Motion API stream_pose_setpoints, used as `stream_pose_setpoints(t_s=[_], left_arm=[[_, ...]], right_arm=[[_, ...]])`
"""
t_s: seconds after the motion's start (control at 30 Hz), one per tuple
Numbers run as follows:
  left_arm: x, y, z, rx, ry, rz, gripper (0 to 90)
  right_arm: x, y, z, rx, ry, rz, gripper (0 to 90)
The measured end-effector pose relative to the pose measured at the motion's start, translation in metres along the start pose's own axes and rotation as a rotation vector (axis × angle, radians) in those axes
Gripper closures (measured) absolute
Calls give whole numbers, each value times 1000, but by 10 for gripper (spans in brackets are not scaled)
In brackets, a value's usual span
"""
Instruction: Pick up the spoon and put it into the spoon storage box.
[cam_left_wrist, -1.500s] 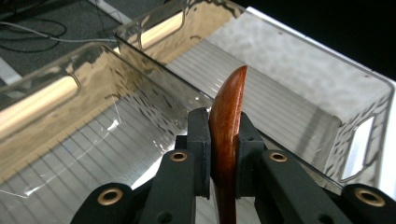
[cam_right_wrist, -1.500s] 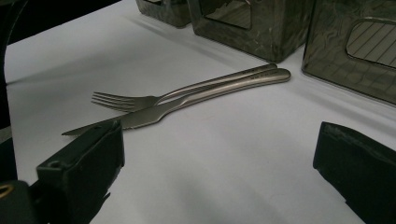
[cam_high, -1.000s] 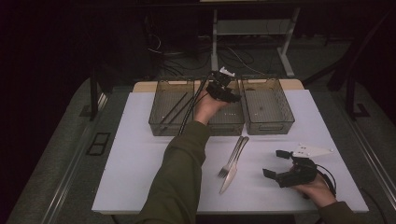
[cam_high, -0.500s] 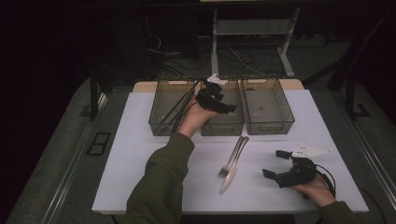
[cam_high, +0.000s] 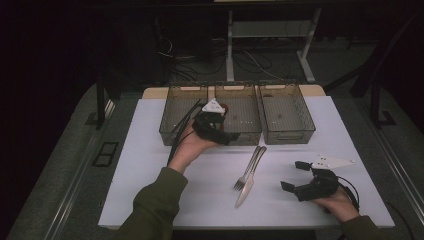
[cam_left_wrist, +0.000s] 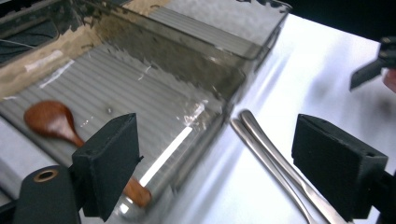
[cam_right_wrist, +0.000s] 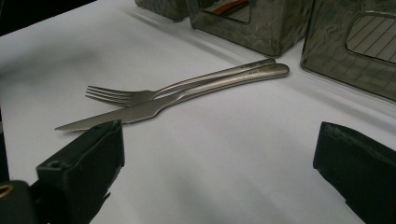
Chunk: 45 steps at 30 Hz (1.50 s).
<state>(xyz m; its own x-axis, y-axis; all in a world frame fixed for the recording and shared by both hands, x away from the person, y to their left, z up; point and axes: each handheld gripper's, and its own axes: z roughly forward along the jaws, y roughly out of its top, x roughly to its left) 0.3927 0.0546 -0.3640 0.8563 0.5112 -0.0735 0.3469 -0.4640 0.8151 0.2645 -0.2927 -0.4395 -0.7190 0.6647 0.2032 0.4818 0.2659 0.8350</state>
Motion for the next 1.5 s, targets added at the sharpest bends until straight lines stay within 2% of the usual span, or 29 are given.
stream_pose_setpoints(t_s=[0.07, 0.27, 0.53, 0.73, 0.9, 1.13, 1.33, 1.5], left_arm=[[-4, -10, -9, -2, 8, 7, 132], [-12, -39, -30, -33, 23, -17, 108], [-23, -71, -50, -64, 49, -19, 79], [-29, -95, -62, -70, 46, -23, 20], [-31, -109, -70, -74, 47, -32, 0], [-37, -131, -83, -109, 47, -67, 0], [-44, -144, -89, -94, 53, -68, 0], [-44, -146, -86, -81, 49, -64, 0]], right_arm=[[0, 0, 0, 0, -1, -1, 15], [0, 0, 1, 4, -4, -3, 14], [-1, 0, 0, -1, -7, 1, 14], [0, 0, 0, 2, -5, -2, 15], [0, 1, 0, 9, 4, 1, 14], [-2, 2, -1, 32, 13, 18, 15], [-5, 6, -1, 51, -1, 28, 101], [-7, 13, 3, 72, 0, 35, 188]])
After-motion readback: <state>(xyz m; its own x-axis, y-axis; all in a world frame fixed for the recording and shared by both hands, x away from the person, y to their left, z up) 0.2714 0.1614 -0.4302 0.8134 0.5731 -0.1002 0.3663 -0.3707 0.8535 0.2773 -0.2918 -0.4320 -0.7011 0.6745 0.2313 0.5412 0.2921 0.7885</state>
